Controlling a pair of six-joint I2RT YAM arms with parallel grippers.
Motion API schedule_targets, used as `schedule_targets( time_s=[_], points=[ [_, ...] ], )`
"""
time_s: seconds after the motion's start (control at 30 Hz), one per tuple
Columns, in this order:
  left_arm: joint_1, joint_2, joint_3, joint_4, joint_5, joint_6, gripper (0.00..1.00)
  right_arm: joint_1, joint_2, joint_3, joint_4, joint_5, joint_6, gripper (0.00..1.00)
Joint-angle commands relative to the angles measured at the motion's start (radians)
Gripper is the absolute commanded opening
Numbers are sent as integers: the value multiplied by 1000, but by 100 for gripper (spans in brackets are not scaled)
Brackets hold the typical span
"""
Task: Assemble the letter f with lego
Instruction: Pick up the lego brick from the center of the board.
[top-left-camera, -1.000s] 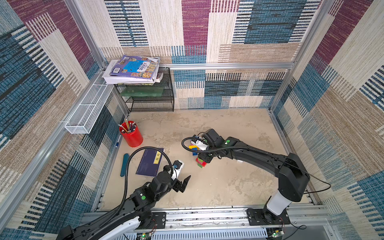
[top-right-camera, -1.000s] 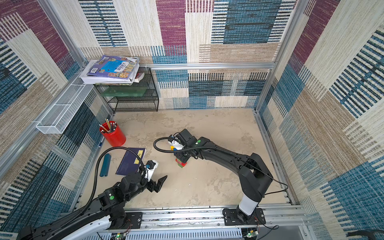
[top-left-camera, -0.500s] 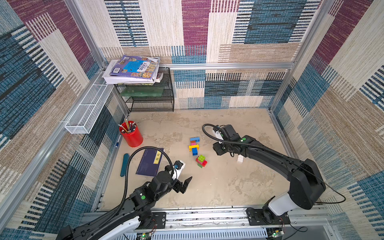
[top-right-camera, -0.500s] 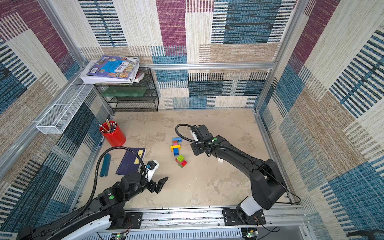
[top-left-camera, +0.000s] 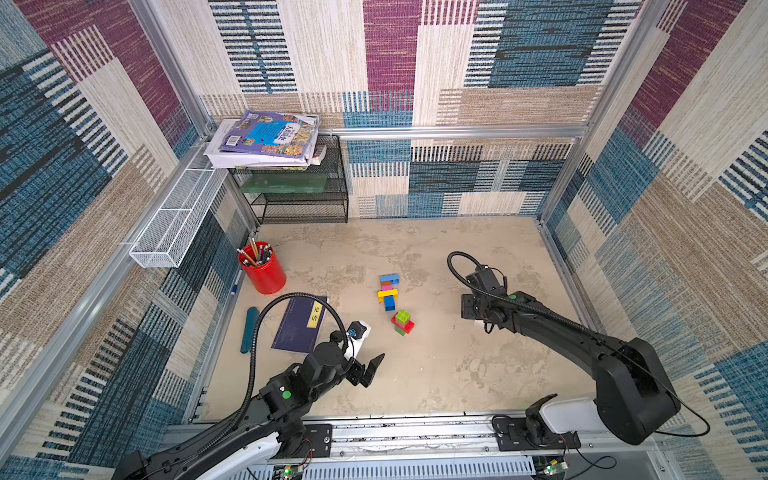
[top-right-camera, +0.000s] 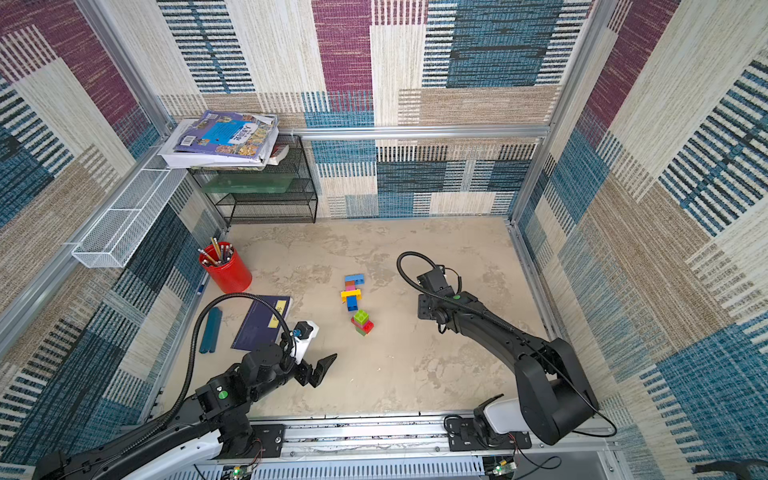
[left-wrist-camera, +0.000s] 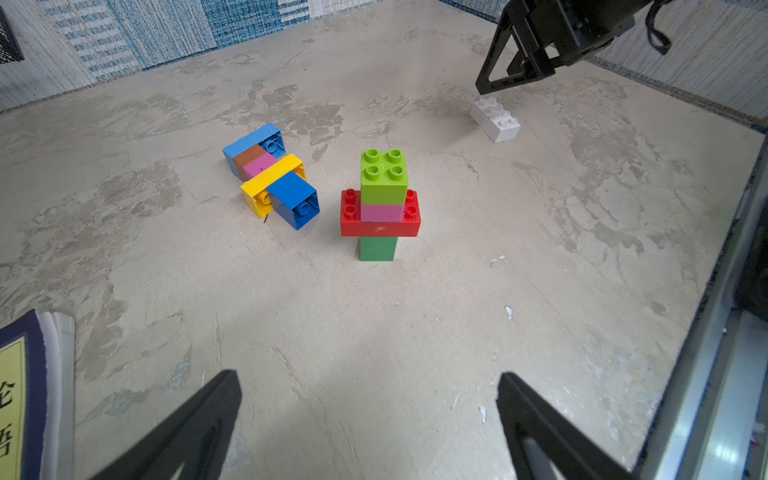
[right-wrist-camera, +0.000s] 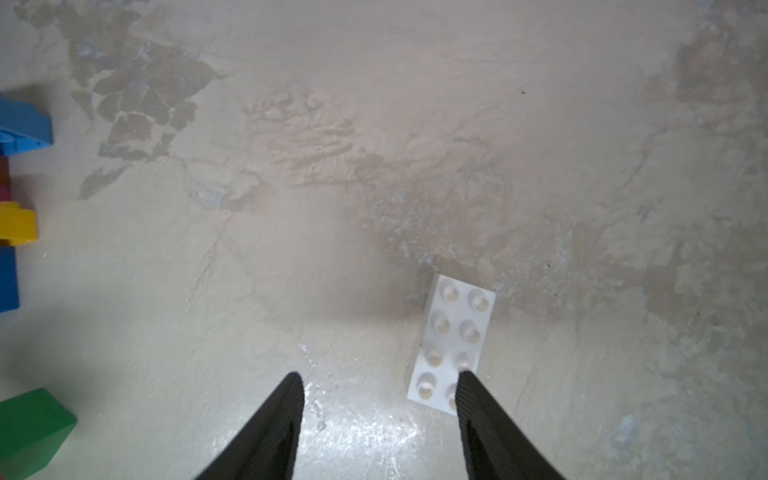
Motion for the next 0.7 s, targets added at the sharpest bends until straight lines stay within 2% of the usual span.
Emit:
schedule_targets(
  time_s=[0.0, 0.37, 0.67],
  points=[
    [0, -2, 4, -3, 14, 10, 99, -30, -9, -23, 70, -18, 33, 62],
    [0, -2, 4, -5, 15, 9, 99, -143, 51, -45, 97, -88, -39, 59],
    [0, -1, 3, -3, 13, 9, 99, -181, 117, -22, 120, -151, -84, 56]
  ],
)
